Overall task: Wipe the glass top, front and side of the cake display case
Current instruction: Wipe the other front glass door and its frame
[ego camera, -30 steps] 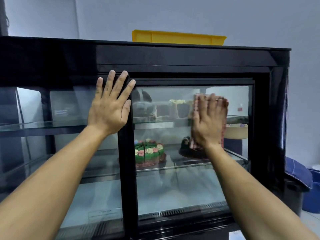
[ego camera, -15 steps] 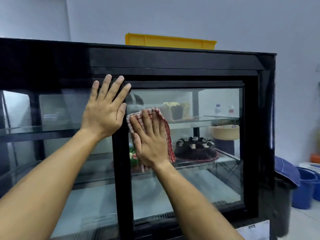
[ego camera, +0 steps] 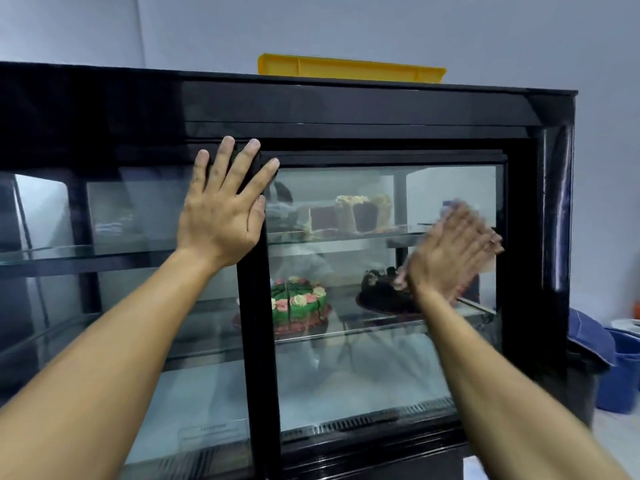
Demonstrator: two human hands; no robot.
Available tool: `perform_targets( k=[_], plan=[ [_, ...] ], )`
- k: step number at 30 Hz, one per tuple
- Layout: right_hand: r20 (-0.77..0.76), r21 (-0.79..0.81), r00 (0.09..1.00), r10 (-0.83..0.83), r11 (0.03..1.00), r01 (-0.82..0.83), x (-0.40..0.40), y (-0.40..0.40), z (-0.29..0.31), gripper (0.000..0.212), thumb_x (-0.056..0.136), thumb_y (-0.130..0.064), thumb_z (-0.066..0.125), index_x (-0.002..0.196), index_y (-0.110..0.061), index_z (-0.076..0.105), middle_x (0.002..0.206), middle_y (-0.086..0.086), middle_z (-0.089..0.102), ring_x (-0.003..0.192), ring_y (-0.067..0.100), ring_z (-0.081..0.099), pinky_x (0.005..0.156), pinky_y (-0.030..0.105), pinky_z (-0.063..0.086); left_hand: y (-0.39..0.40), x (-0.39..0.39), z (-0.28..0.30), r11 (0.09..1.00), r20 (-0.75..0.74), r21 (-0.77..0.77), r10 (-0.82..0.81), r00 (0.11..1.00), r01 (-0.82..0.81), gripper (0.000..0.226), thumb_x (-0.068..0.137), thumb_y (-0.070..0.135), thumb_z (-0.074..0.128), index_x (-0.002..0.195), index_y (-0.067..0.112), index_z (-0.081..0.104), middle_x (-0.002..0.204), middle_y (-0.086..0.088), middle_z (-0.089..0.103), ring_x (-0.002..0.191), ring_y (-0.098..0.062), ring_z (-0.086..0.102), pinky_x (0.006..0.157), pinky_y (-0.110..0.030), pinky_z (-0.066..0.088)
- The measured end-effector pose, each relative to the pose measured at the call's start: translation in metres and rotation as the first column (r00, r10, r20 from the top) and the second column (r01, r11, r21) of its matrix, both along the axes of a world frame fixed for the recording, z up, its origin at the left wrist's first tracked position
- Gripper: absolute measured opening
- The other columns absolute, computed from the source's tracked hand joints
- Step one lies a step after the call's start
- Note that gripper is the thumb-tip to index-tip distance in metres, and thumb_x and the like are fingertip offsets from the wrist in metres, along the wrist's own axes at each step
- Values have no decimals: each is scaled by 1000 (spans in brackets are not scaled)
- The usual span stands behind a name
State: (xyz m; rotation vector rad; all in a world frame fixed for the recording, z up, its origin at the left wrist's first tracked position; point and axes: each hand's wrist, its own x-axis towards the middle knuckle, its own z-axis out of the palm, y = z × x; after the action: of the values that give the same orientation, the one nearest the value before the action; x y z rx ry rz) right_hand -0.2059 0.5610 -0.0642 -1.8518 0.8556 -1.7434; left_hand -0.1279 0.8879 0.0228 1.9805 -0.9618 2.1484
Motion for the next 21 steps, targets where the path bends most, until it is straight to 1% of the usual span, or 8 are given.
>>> perform_targets(
  k=[3,6,9,11,14,17,19,21],
  plan=[
    [-66,-349,996,55,934,-75,22,99,-5,66,110,-45,16,166,-11,8,172,19,-7,159,40,-2,127,61,-2,0,-1,1,1000,-8,2,-1,1000,1,54,107,33,40,160,27,41,172,-7,25,160,-35,16,129,-57,8],
    [-219,-682,961,171,678,-276,38,170,-27,59,110,-38,33,165,-21,19,173,13,3,160,35,3,129,57,4,2,0,0,1000,-26,15,3,1000,-3,54,106,34,39,160,28,41,172,-6,23,160,-34,14,129,-58,8],
    [-234,-776,958,166,561,-286,40,144,-36,56,109,-38,37,163,-29,27,172,9,15,160,31,10,129,52,12,2,2,-1,1000,-20,18,4,1000,-4,54,106,34,39,160,28,41,172,-6,23,161,-34,13,128,-59,9],
    [-221,-792,969,111,559,-244,31,102,-34,56,109,-44,30,163,-30,23,172,6,8,159,34,13,129,54,10,1,3,-1,1000,-2,14,4,1000,-4,53,107,33,40,159,27,42,172,-6,23,160,-34,14,128,-60,11],
    [-174,-625,985,-20,775,-95,16,14,-29,59,110,-48,14,164,-25,7,171,5,-4,160,34,3,128,57,3,1,4,-1,1000,10,12,13,1000,-13,52,107,33,40,159,27,43,172,-7,24,160,-35,15,128,-60,11],
    [-128,-242,992,-20,970,-11,-6,-61,-30,64,109,-45,3,166,-18,-1,172,16,-10,159,36,-9,126,51,-16,1,2,-1,1000,3,13,11,1000,-11,51,107,33,40,158,27,45,172,-8,25,160,-36,15,128,-60,11],
    [-86,-50,995,48,997,-52,-12,-73,-31,63,110,-41,13,167,-16,3,172,19,-5,159,39,-6,117,35,-29,1,2,-1,1000,-2,8,18,1000,-18,50,107,33,41,157,28,46,172,-8,25,160,-36,16,128,-60,11],
    [-18,58,997,71,996,-70,-7,-60,-30,60,111,-35,22,167,-16,9,172,18,1,159,41,-1,119,33,-25,0,0,-1,1000,-3,7,17,1000,-17,49,107,33,41,155,28,48,171,-8,26,160,-37,16,128,-59,10]
  ],
)
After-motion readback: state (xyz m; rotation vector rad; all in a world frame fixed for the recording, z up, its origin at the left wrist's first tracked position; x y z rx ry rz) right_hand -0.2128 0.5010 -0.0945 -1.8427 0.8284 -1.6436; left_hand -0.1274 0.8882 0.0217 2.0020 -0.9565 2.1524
